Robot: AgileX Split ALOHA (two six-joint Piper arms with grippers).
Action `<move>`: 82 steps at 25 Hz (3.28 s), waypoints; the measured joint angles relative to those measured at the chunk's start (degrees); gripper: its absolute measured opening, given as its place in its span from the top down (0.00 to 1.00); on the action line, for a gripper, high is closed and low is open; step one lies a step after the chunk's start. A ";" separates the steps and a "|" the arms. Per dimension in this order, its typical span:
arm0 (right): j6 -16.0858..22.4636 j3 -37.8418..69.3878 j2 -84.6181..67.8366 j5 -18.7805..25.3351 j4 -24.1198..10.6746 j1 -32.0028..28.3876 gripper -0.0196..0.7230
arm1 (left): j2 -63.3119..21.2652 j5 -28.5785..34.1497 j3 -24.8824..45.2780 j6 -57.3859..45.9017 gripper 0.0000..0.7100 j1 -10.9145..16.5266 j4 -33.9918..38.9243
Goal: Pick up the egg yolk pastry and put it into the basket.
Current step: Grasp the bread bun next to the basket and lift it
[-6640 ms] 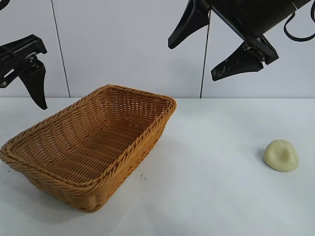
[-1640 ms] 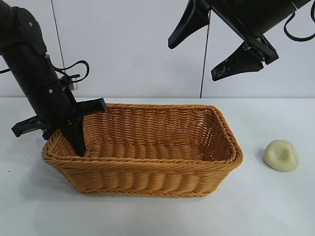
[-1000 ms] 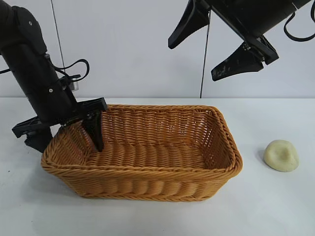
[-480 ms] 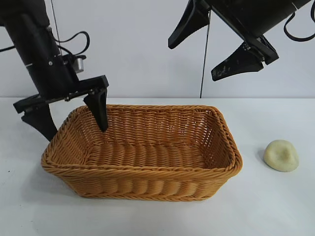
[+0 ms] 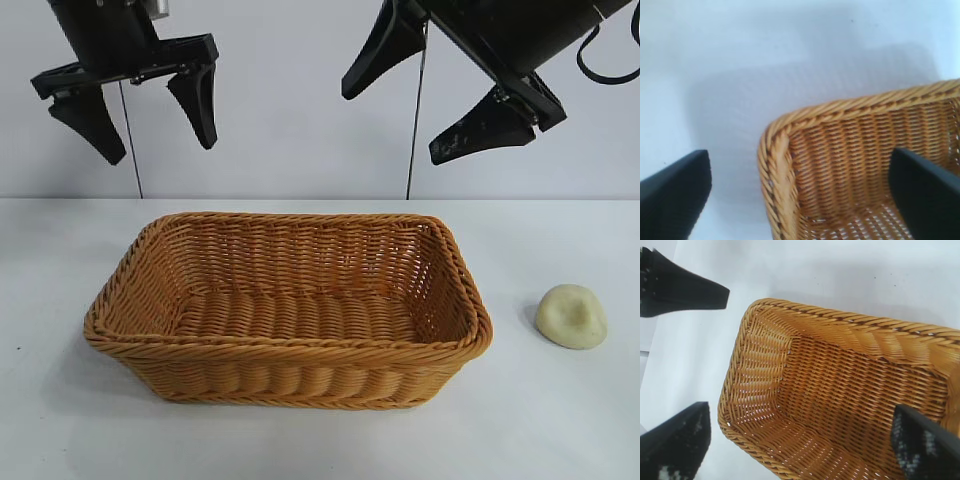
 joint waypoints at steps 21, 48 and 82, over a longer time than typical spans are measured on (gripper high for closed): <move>0.00 0.00 0.00 -0.05 0.00 0.00 0.04 | -14.73 0.06 12.63 2.76 0.02 14.14 2.05; 0.00 0.00 0.00 0.00 0.00 0.00 0.04 | -73.59 -3.65 77.75 6.08 0.02 14.18 3.24; 12.44 0.00 0.00 3.66 -26.47 0.16 0.04 | -122.14 -7.81 83.79 6.08 0.02 14.18 3.35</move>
